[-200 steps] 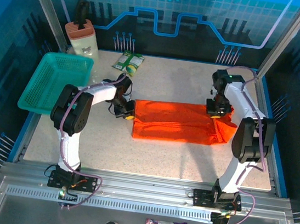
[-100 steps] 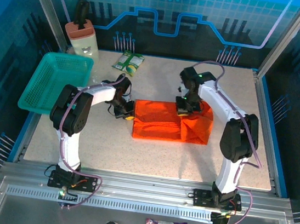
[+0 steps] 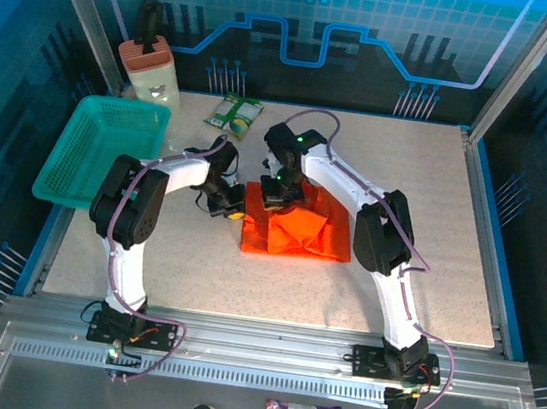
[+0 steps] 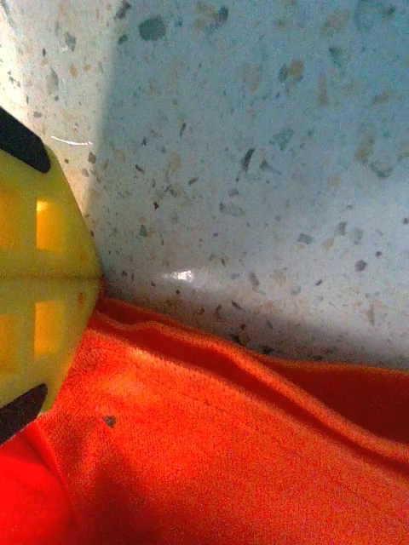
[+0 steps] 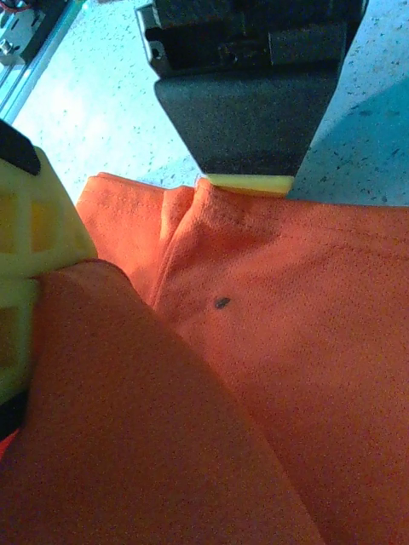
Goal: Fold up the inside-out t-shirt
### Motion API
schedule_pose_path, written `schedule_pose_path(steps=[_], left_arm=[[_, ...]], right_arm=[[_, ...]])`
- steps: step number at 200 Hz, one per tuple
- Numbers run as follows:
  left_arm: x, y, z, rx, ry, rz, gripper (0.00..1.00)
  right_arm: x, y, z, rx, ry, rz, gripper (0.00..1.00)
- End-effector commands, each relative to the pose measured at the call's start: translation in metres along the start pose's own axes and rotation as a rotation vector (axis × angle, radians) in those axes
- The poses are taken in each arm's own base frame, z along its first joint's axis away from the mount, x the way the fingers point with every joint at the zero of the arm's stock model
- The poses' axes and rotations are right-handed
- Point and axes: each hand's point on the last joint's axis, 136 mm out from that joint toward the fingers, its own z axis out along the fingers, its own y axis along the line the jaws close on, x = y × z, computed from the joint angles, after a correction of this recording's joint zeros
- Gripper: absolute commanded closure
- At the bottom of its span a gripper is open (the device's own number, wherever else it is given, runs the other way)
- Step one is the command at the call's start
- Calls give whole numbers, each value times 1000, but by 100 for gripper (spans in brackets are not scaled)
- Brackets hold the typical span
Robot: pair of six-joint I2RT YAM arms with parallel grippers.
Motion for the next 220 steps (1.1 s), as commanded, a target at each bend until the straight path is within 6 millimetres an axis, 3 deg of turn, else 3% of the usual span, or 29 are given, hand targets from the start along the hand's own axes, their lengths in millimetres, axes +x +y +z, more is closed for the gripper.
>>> schedule_pose_path(steps=[1,40,62,80,105,144,187,220], left_arm=[[14,15,18,-30,48,-35,94],[13,15,19,-27,46,-35,94],[14,14,16,-28,43,-33,93],[13,14,12,-35,32,-29,92],[11,12,0,-48,1,-19,90],[4,7,-26,-58,-55,-9,90],[1,-12,-66,-30,-125,23,85],[18,-62,-83,86,-108,160,75]], right_arm=[[-2,17,-1,-43,6,1,100],[-17,16,9,-31,-38,19,100],[-26,19,6,-34,-63,23,87],[-31,23,1,-45,-82,20,67],[-36,35,-29,-76,-155,-4,57],[-34,39,-71,-90,-234,-34,56],[-17,3,-76,-14,-212,-17,56],[-5,-39,-73,46,-194,43,57]])
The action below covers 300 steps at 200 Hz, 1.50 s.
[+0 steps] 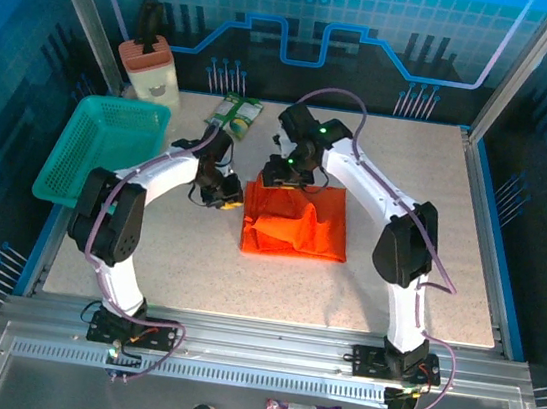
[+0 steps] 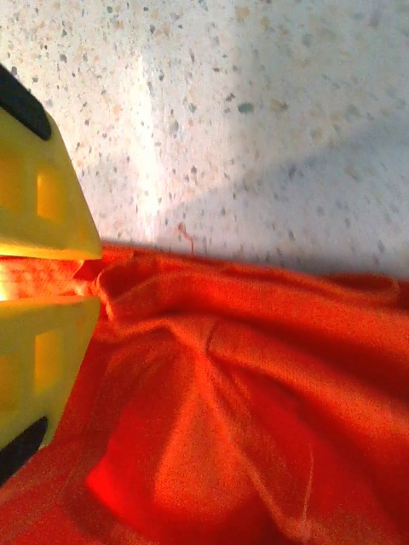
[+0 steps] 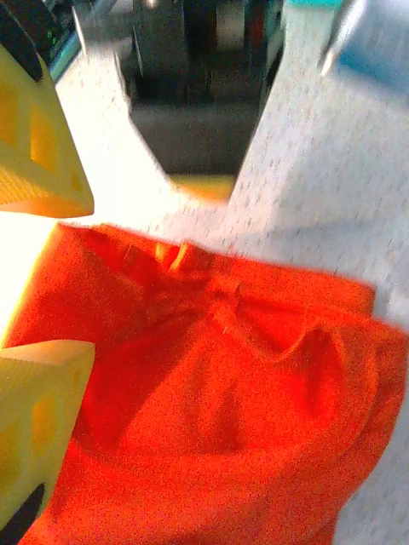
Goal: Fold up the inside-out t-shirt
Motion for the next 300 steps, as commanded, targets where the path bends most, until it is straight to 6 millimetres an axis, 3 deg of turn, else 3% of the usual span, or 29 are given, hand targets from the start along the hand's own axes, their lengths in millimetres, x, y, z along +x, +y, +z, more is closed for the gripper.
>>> schedule_pose_path(steps=[1,31,51,72,106,161,221,236,258,268,280,300], left_arm=[[12,-43,-23,100,14,106,75],[39,-87,-20,200,108,197,65],[54,-96,-9,195,167,233,62],[64,-81,7,123,221,238,62],[77,-60,12,53,271,253,63],[88,-21,23,-86,296,228,66],[95,11,47,-179,323,186,72],[98,20,53,-212,335,174,73],[101,33,56,-255,350,159,74],[101,36,56,-265,353,154,74],[99,34,54,-262,346,156,75],[80,7,39,-176,258,158,76]], right_arm=[[9,-41,0,78,21,40,57],[9,-69,-1,76,15,93,57],[7,-87,-2,94,16,114,57],[9,-109,-3,135,28,145,56],[22,-137,-11,152,35,206,53],[67,-139,-15,63,79,275,49],[116,-123,28,-151,194,352,45],[125,-134,44,-155,227,395,44],[143,-172,50,47,267,419,43],[146,-182,48,109,272,409,42],[145,-178,45,85,269,401,41],[131,-162,36,6,234,385,42]])
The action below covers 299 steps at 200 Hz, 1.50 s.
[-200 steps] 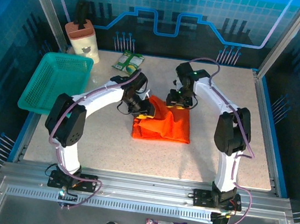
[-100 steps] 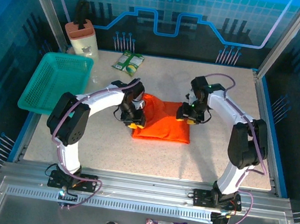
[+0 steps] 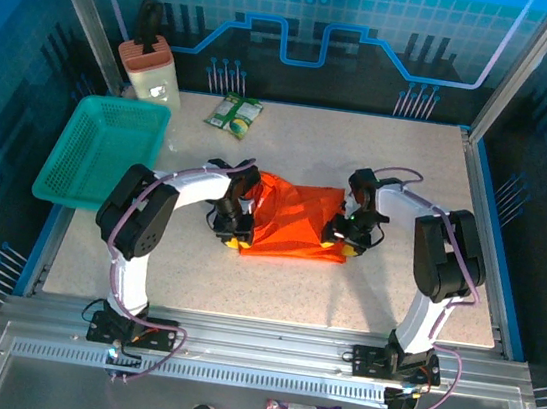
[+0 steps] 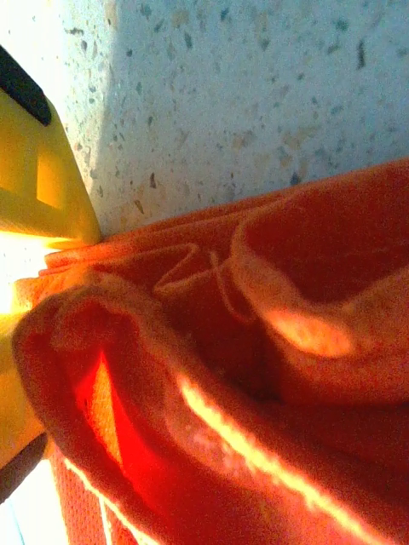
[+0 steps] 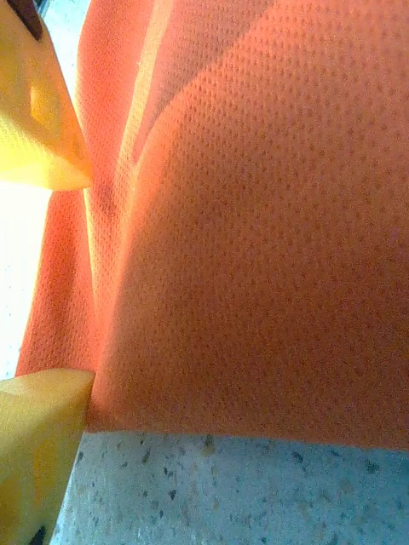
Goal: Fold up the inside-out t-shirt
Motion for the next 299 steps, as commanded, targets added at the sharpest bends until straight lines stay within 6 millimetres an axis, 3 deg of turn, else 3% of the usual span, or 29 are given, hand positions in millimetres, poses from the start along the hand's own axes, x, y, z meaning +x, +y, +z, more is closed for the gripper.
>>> schedule_pose_path(steps=[1,28,54,87,126,177,229,299], left_arm=[[-16,-9,-26,35,-93,-22,76],[-51,-29,-73,193,-248,-70,75],[-89,-32,-95,297,-320,-128,70],[-130,-34,-101,284,-357,-123,64],[-164,-33,-89,255,-351,-126,64],[-174,-29,-74,228,-328,-139,68],[-174,-21,-66,190,-316,-153,62],[-177,-20,-65,171,-322,-167,62]], right_arm=[[-4,9,-16,-27,-28,-18,42],[-17,22,-41,-40,-91,-55,42],[-34,25,-53,-33,-121,-74,42],[-66,27,-66,-9,-169,-94,42],[-96,38,-63,-40,-175,-106,43],[-117,42,-42,-71,-139,-104,46],[-117,34,-20,-76,-101,-81,48],[-118,30,-9,-88,-85,-65,49]])
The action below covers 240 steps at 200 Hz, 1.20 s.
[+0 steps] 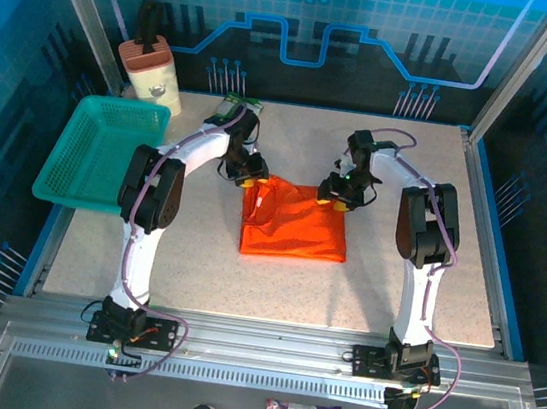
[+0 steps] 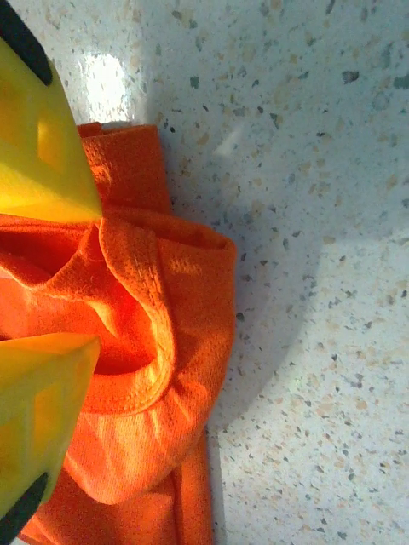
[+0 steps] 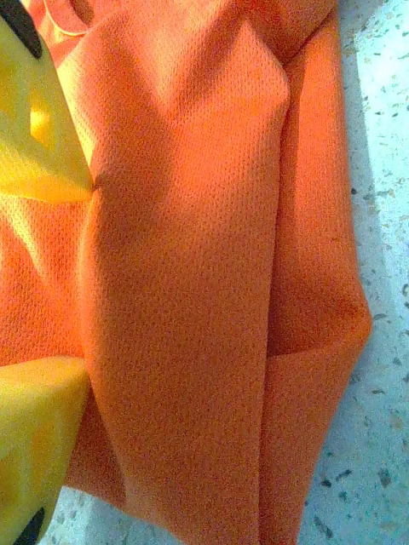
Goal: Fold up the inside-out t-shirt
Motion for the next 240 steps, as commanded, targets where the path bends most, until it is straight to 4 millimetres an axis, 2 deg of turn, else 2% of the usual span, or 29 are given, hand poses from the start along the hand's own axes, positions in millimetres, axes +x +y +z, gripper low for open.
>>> schedule_pose_path(steps=[1,27,57,80,101,123,166,188,217,240], left_arm=[[-2,0,5,-11,11,-3,62],[-4,-3,6,-5,5,-1,71],[-4,6,8,-49,-3,0,89],[-4,11,1,-77,-22,7,100],[-5,15,-10,-96,-58,13,100],[-1,25,-14,-111,-51,4,100],[14,37,-1,-114,11,-7,100],[11,18,-15,-34,-18,3,100],[9,-10,-38,67,-50,20,85],[9,-21,-38,99,-41,23,75]], right_arm=[[3,-10,11,-22,37,34,49],[4,-10,14,-25,40,38,49],[5,-16,14,-4,37,51,49],[6,-23,13,20,32,66,50],[8,-32,11,44,29,85,50],[11,-39,11,66,28,100,49],[12,-41,11,65,34,109,50],[10,-30,2,37,12,86,50],[6,-16,-13,10,-20,60,50],[3,-10,-18,3,-28,51,49]])
